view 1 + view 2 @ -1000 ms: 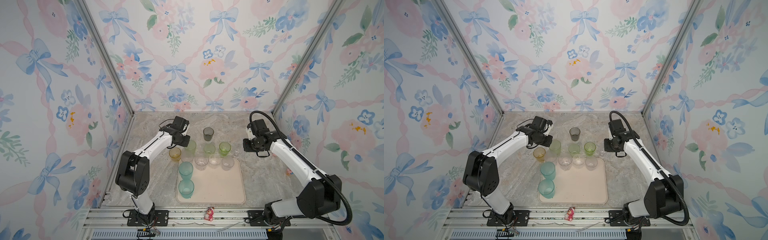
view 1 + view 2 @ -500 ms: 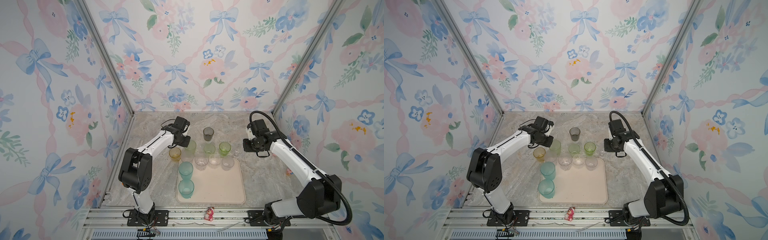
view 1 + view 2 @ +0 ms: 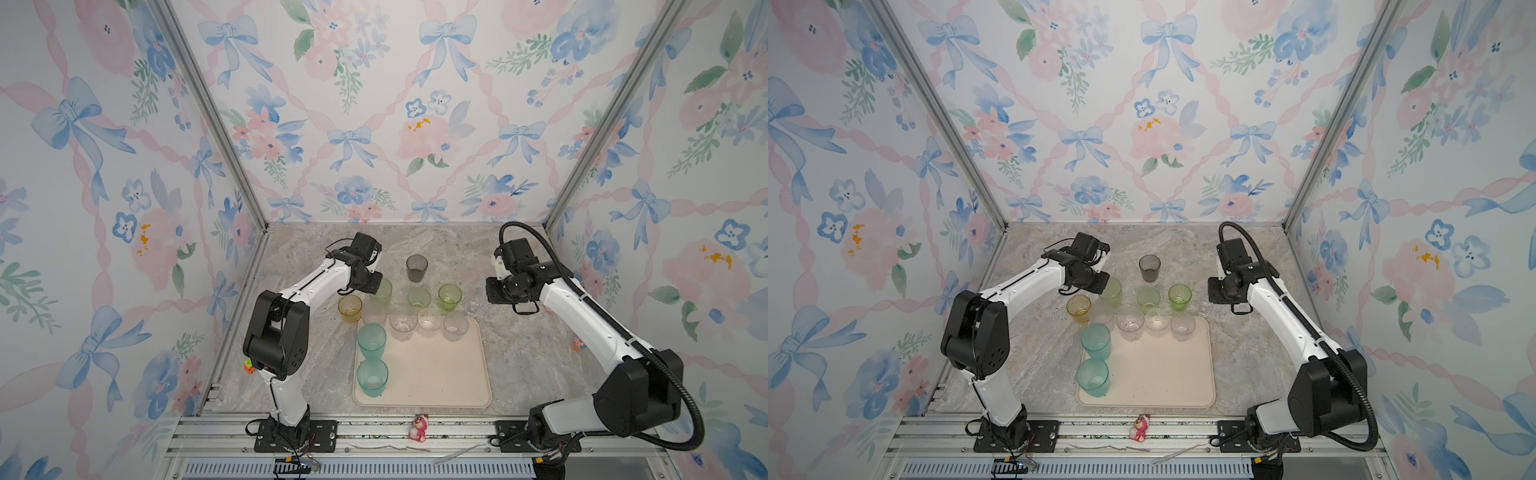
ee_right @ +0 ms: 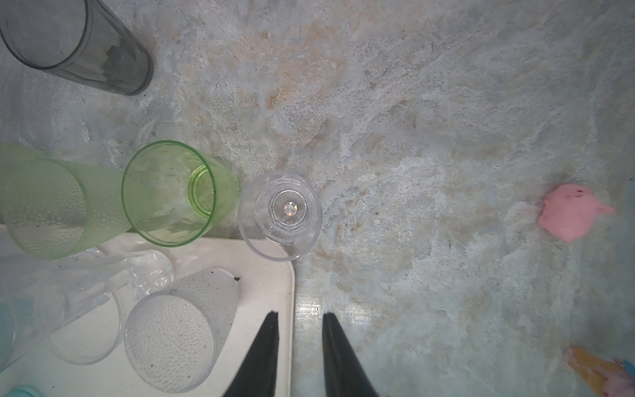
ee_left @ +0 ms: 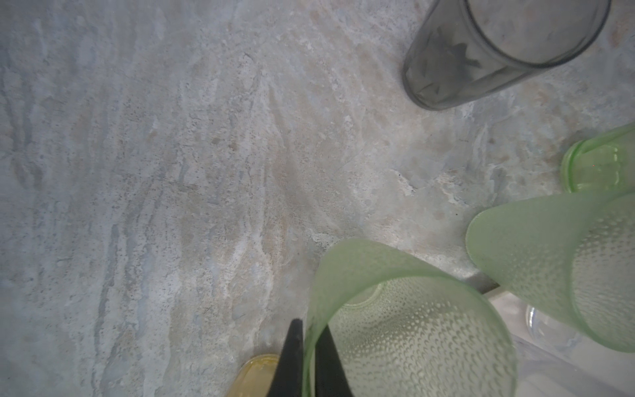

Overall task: Place the glasses into the tray
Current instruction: 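Close the left gripper on the green frosted cup, then lift and carry the green frosted cup with the left gripper over the tray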

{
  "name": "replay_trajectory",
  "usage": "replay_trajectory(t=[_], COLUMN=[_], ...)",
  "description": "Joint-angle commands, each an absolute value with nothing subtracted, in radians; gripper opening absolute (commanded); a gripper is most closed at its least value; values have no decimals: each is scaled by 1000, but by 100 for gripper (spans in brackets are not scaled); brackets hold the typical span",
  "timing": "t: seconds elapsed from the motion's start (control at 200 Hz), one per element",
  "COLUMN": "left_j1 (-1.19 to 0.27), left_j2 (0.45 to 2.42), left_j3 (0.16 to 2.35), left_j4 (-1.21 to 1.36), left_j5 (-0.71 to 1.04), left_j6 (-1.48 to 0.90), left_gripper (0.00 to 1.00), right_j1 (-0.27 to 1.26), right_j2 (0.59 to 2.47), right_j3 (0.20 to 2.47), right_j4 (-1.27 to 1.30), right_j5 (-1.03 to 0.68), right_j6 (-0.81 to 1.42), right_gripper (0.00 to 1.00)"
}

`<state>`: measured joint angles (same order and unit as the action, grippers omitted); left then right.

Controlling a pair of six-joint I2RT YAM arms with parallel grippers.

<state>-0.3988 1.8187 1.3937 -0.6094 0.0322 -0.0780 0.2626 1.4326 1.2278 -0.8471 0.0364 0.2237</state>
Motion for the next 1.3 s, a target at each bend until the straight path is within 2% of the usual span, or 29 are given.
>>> replay_trajectory(t=[0.0,0.35,0.64,0.99,1.291], left_j1=[-398,-398,-435,-677,-940], left_j2=[1813,1731,1547,1357,1323], left_j3=[1426,1485,1503,1411,1284], left_j4=[-626,-623,-623,-722,-825], left_j5=[12,-21,21,100,9], left_j6=[-63,-49,-3,66,72], left_gripper=[3,0,0,2,1], right_j1=[256,267,279,331,376], right_j2=[1443,1444,1412,1339,1263], right_j3=[1224,1232,1230,1207,1169], right_j4=[-836,-829,-833,-843,-858], right_j5=[23,15,21,34,64], right_j6=[227,234,247,280,302], right_gripper=[26,26,26,26,26])
